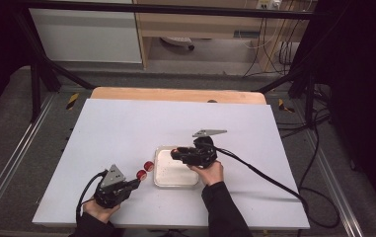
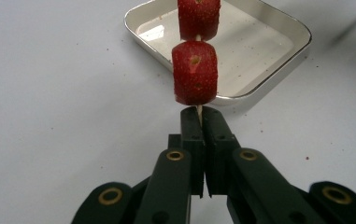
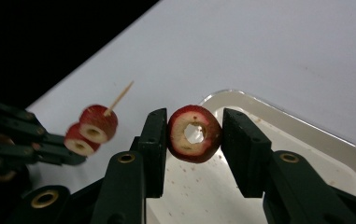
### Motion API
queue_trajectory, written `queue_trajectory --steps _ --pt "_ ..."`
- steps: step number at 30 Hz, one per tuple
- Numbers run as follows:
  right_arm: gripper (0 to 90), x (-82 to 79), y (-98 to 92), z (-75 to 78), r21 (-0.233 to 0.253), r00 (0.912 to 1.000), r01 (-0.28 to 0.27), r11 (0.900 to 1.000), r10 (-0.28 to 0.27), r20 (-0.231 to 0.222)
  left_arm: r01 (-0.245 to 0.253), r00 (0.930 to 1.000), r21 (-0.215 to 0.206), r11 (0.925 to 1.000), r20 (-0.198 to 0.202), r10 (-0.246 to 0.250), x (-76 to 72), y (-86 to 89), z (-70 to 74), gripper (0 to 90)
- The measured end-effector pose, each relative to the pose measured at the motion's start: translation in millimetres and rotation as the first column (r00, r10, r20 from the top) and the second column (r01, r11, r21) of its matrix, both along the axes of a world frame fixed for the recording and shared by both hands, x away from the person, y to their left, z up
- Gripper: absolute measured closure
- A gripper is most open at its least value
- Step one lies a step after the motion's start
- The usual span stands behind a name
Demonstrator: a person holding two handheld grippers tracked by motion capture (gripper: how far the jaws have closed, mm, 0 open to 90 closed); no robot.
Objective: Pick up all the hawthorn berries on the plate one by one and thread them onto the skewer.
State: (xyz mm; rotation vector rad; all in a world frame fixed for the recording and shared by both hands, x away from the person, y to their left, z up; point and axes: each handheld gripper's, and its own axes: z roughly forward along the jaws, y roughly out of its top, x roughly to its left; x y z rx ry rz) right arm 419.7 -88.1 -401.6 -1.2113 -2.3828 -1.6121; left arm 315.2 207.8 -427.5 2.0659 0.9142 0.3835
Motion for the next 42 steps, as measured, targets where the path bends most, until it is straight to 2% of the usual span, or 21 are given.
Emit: queue_trajectory --steps 3,5,11,14,15,18,20,21,23,26,27,29,32,39,42 --pt "61.9 -5.9 -4.9 -6.1 0.096 0.9988 0.046 0.994 -0.047 0.016 -0.013 0.9999 -0.013 0.9998 0.009 0.013 -2.0 -3.2 0.2 87.9" --pt "61.9 -9.4 -6.6 -10.4 0.163 0.9957 0.082 0.983 -0.088 0.028 -0.022 0.9997 -0.023 0.9995 0.012 0.022 -3.3 -5.1 0.4 87.9" --pt "61.9 -15.5 -3.6 -17.6 0.266 0.9881 0.131 0.955 -0.148 0.044 -0.045 0.9990 -0.046 0.9979 -0.006 0.044 -5.7 -13.5 -2.2 87.9" --pt "61.9 -18.2 -0.2 -20.5 0.313 0.9815 0.158 0.937 -0.184 0.054 -0.061 0.9981 -0.053 0.9967 -0.012 0.060 -7.5 -18.5 -3.8 87.9" --pt "61.9 -18.6 0.4 -21.2 0.320 0.9794 0.166 0.933 -0.194 0.057 -0.069 0.9976 -0.053 0.9962 -0.014 0.068 -8.2 -20.2 -4.3 87.9" --pt "62.0 -20.5 3.5 -24.0 0.360 0.9683 0.201 0.911 -0.240 0.068 -0.083 0.9964 -0.069 0.9941 -0.023 0.082 -10.7 -25.8 -6.6 88.0" --pt "62.1 -21.0 4.8 -25.6 0.377 0.9625 0.214 0.901 -0.260 0.077 -0.089 0.9958 -0.079 0.9929 -0.030 0.087 -11.4 -28.3 -7.6 88.0" --pt "62.1 -21.4 5.5 -26.3 0.387 0.9612 0.219 0.896 -0.266 0.072 -0.075 0.9970 -0.099 0.9922 -0.025 0.073 -10.8 -30.0 -8.6 87.9" --pt "62.1 -21.7 6.5 -27.9 0.405 0.9548 0.230 0.885 -0.286 0.081 -0.065 0.9979 -0.113 0.9915 -0.012 0.064 -10.1 -32.1 -9.8 88.0" --pt "62.1 -22.6 8.1 -29.4 0.431 0.9475 0.246 0.868 -0.309 0.081 -0.102 0.9945 -0.119 0.9877 -0.034 0.099 -13.8 -35.2 -9.8 88.0" --pt "62.1 -22.1 8.5 -30.4 0.439 0.9457 0.246 0.864 -0.313 0.087 -0.098 0.9950 -0.123 0.9876 -0.032 0.095 -14.0 -36.2 -9.7 87.9" --pt "62.1 -22.2 9.6 -31.9 0.462 0.9439 0.251 0.851 -0.321 0.078 -0.090 0.9959 -0.135 0.9867 -0.017 0.089 -12.9 -39.5 -10.7 87.9" --pt "62.1 -22.5 10.9 -34.1 0.486 0.9432 0.254 0.836 -0.325 0.067 -0.086 0.9963 -0.137 0.9868 -0.010 0.086 -11.0 -43.2 -12.7 87.9" --pt "62.1 -23.1 12.3 -35.0 0.524 0.9410 0.260 0.811 -0.334 0.051 -0.105 0.9945 -0.164 0.9809 -0.020 0.103 -9.0 -45.1 -14.6 87.9" --pt "62.1 -23.3 12.4 -35.3 0.529 0.9389 0.264 0.806 -0.340 0.050 -0.108 0.9941 -0.173 0.9790 -0.017 0.107 -8.7 -45.5 -14.6 87.9"
